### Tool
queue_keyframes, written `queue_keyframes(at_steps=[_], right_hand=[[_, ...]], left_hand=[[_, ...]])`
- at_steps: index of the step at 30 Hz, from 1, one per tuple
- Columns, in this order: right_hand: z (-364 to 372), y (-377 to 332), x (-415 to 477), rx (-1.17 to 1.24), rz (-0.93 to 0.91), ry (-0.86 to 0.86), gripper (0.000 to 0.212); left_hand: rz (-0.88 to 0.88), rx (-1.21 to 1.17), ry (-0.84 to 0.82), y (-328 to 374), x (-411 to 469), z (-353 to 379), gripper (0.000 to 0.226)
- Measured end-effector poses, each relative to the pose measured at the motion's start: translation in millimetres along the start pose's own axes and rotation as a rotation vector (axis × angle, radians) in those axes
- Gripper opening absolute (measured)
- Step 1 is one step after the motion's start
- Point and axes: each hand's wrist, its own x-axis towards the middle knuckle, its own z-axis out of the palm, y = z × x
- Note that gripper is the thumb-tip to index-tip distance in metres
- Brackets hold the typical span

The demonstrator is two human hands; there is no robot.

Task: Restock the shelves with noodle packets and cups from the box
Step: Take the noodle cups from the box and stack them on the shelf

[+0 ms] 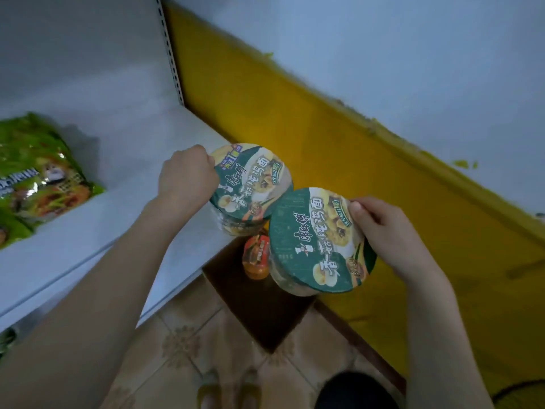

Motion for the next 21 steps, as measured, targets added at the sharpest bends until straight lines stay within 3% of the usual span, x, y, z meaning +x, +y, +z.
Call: queue_keyframes(at_steps=[12,21], right_hand=[[-86.3,-97.5,-2.5,-0.025,-0.237,0.074,0.024],[-100.9,-167.0,4.5,0.085,-0.403,0.001,0.022]], left_hand=[[0.049,-0.025,0.212,37.7,7.1,-159.2,0.029],[-0.008,-0.272,0.267,35.0,-4.2,-268.6,0.025]])
